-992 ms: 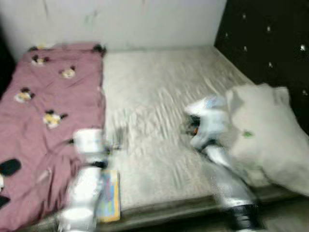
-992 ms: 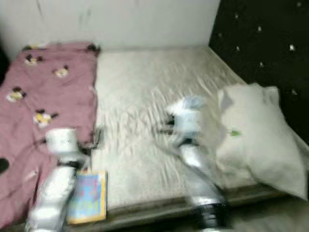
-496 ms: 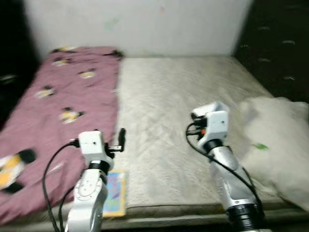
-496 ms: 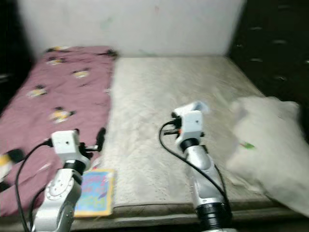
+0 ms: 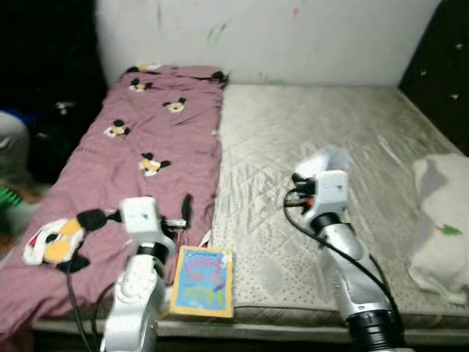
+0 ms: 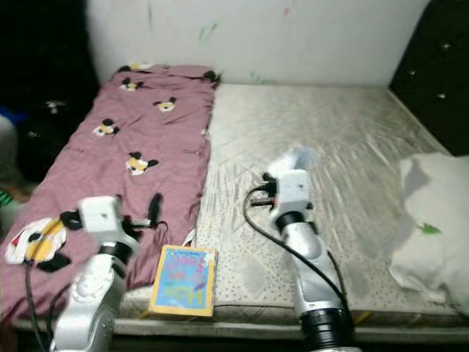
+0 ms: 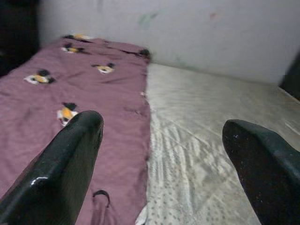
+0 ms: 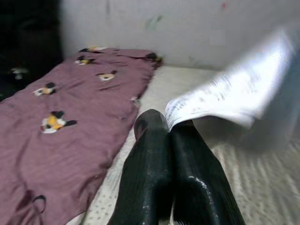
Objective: Clean up the room
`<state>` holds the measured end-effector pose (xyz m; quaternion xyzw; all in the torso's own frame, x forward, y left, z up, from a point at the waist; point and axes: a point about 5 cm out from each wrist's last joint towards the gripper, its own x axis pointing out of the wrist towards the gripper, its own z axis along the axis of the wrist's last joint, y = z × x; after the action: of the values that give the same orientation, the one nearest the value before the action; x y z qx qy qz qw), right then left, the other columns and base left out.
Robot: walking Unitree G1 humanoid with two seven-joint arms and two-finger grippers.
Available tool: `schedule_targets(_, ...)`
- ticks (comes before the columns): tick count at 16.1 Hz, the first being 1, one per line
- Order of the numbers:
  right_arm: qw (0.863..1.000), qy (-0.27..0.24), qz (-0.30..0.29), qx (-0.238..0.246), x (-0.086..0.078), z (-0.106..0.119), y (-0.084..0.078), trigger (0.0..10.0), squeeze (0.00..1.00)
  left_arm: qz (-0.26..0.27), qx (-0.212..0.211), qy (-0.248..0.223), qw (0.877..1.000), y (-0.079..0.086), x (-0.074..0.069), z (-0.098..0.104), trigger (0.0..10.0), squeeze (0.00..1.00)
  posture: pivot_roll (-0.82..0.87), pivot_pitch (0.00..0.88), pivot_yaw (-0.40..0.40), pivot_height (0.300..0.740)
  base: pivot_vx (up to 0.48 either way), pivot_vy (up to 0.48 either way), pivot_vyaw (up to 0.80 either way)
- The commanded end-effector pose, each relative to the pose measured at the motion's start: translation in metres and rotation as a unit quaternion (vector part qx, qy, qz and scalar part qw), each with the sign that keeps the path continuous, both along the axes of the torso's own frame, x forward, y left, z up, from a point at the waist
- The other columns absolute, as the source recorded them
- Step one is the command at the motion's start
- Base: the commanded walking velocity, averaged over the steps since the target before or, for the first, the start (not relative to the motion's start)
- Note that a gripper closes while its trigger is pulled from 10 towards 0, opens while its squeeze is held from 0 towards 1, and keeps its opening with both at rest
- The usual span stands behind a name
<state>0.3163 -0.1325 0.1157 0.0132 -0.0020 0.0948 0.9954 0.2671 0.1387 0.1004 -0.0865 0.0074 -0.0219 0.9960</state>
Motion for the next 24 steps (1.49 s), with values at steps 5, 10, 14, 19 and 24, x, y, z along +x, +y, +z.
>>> schedule_targets(5, 1.0, -0.004, 0.013, 0.006, 0.001, 0.002, 0.011, 10.0, 0.0, 0.016, 0.008, 0.009, 1.0, 0.009, 0.001, -0.002, 10.0, 0.0, -0.02, 0.0, -0.015, 0.74, 0.0, 0.48, 0.0)
schedule_targets(10, 1.0, -0.004, 0.015, 0.003, 0.001, 0.002, 0.012, 10.0, 0.0, 0.019, 0.01, 0.01, 1.0, 0.01, 0.002, -0.001, 10.0, 0.0, -0.02, 0.0, -0.015, 0.74, 0.0, 0.48, 0.0)
schedule_targets(14, 1.0, -0.002, 0.02, 0.003, 0.001, 0.001, 0.014, 10.0, 0.0, 0.018, 0.01, 0.009, 1.0, 0.01, 0.002, -0.001, 10.0, 0.0, -0.02, 0.0, -0.014, 0.74, 0.0, 0.48, 0.0)
schedule_targets(19, 0.999, 0.009, 0.035, 0.022, -0.001, -0.001, 0.022, 10.0, 0.0, 0.024, 0.015, 0.007, 1.0, 0.011, 0.003, 0.0, 10.0, 0.0, -0.02, 0.0, -0.015, 0.74, 0.0, 0.361, 0.0)
schedule_targets(24, 0.999, 0.007, 0.049, 0.015, -0.002, -0.001, 0.027, 10.0, 0.0, 0.05, 0.043, -0.01, 0.998, 0.028, 0.003, 0.007, 10.0, 0.0, -0.01, 0.0, -0.022, 0.74, 0.0, 0.243, 0.0)
